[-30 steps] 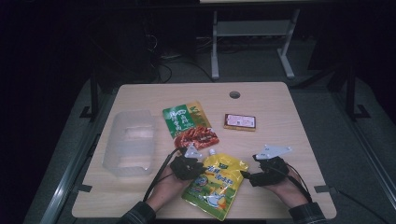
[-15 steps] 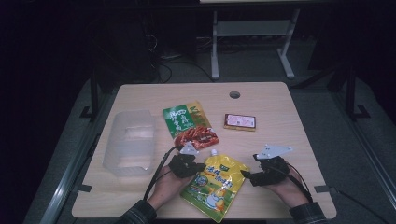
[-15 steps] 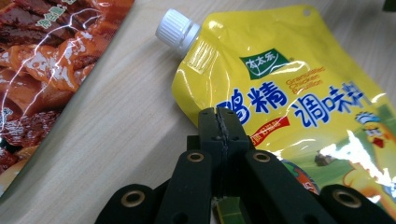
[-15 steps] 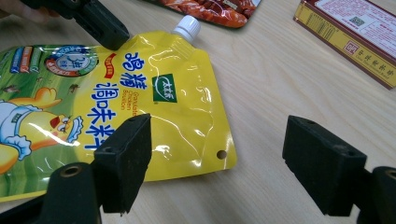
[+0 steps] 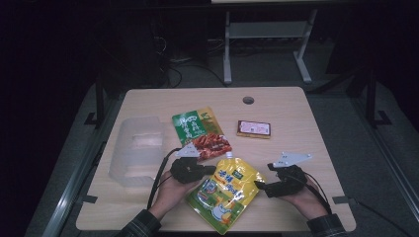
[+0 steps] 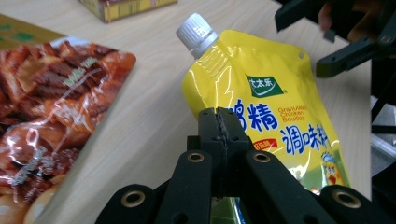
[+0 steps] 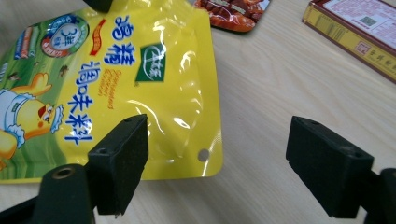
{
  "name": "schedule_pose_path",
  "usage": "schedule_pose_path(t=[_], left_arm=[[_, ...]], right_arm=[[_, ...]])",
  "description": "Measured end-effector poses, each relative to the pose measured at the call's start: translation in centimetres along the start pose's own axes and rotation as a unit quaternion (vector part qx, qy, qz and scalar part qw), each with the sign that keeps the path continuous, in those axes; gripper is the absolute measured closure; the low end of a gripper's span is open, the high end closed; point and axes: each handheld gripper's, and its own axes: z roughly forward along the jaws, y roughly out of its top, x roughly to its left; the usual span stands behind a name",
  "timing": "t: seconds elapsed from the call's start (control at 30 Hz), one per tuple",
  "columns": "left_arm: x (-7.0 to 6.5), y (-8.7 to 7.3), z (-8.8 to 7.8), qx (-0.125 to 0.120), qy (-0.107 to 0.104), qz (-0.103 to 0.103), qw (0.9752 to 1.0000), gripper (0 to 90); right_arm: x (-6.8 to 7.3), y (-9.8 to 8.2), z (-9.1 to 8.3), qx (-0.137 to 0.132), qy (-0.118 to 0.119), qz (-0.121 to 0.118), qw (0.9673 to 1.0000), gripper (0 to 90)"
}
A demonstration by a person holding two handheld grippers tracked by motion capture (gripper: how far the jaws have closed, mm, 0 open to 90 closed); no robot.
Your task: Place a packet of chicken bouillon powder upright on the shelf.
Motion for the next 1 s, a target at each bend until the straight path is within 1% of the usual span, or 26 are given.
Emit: schedule_pose_path(t=[0.1, 0.17, 0.27, 0.3, 0.33, 0.37, 0.43, 0.47, 0.5, 0.53, 0.6, 0.67, 0.7, 0.73, 0.8, 0.83, 0.87, 0.9, 0.97, 1.0], left_arm=[[0.1, 0.2, -0.5, -0.01, -0.001, -0.001, 0.9999, 90.0], [0.0, 0.3, -0.8, -0.019, -0.004, -0.004, 0.9998, 90.0], [0.0, 0.5, -1.0, -0.02, -0.004, -0.003, 0.9998, 90.0], [-0.1, 0.5, -1.0, -0.019, -0.004, -0.001, 0.9998, 90.0], [-0.1, 0.5, -1.0, -0.02, -0.003, 0.001, 0.9998, 90.0], [-0.1, 0.5, -1.0, -0.02, -0.005, 0.001, 0.9998, 90.0], [-0.2, 0.6, -1.0, -0.022, -0.005, -0.001, 0.9997, 90.0], [-0.2, 0.6, -1.0, -0.02, -0.005, 0.002, 0.9998, 90.0], [-0.2, 0.6, -1.0, -0.02, -0.005, 0.0, 0.9998, 90.0], [-0.2, 0.5, -0.9, -0.02, -0.003, 0.0, 0.9998, 90.0], [-0.2, 0.5, -0.9, -0.019, -0.003, 0.0, 0.9998, 90.0], [-0.3, 0.6, -0.9, -0.022, -0.002, 0.0, 0.9998, 90.0], [-0.3, 0.6, -0.9, -0.021, -0.002, 0.001, 0.9998, 90.0], [-0.3, 0.6, -0.9, -0.02, -0.001, 0.005, 0.9998, 90.0], [-0.4, 0.6, -0.8, -0.021, -0.001, 0.003, 0.9998, 90.0], [-0.4, 0.5, -0.8, -0.02, 0.0, 0.006, 0.9998, 90.0], [-0.4, 0.5, -0.8, -0.02, 0.002, 0.007, 0.9998, 90.0], [-0.4, 0.5, -0.8, -0.019, 0.003, 0.006, 0.9998, 90.0], [-0.3, 0.5, -0.8, -0.018, 0.005, 0.007, 0.9998, 90.0], [-0.3, 0.5, -0.8, -0.02, 0.003, 0.006, 0.9998, 90.0]], right_arm=[[-0.2, 0.0, 0.1, -0.006, 0.014, 0.007, 0.9999, 18.5], [-0.2, -0.1, 0.1, -0.006, 0.026, 0.018, 0.9995, 17.5], [-0.1, -0.1, 0.6, -0.015, 0.051, 0.022, 0.9983, 17.3], [0.1, -0.1, 0.9, -0.015, 0.061, 0.023, 0.9977, 16.9], [0.1, 0.0, 1.2, -0.012, 0.068, 0.016, 0.9975, 16.0], [0.3, 0.0, 1.6, -0.009, 0.074, 0.017, 0.997, 15.9], [0.5, 0.1, 2.2, -0.01, 0.093, 0.018, 0.9955, 15.8], [0.6, 0.2, 2.6, -0.009, 0.1, 0.019, 0.9948, 15.9], [0.7, 0.2, 2.9, -0.006, 0.108, 0.021, 0.9939, 15.9], [0.7, 0.2, 3.1, -0.003, 0.112, 0.022, 0.9935, 15.9], [0.7, 0.2, 3.4, 0.001, 0.127, 0.03, 0.9914, 17.8], [0.5, 0.0, 3.6, -0.005, 0.144, 0.035, 0.989, 21.7], [0.4, 0.0, 3.6, -0.005, 0.153, 0.042, 0.9873, 25.1], [0.4, -0.1, 3.6, -0.007, 0.157, 0.041, 0.9867, 28.2], [0.5, -0.1, 3.6, -0.005, 0.165, 0.039, 0.9854, 36.8], [0.6, -0.1, 3.6, -0.009, 0.17, 0.038, 0.9847, 42.3], [0.6, -0.1, 3.6, -0.009, 0.17, 0.038, 0.9847, 42.3], [0.6, -0.1, 3.6, -0.01, 0.173, 0.039, 0.9841, 45.7], [0.7, 0.0, 3.4, -0.019, 0.172, 0.032, 0.9843, 58.4], [0.8, 0.0, 3.3, -0.021, 0.172, 0.028, 0.9844, 66.3]])
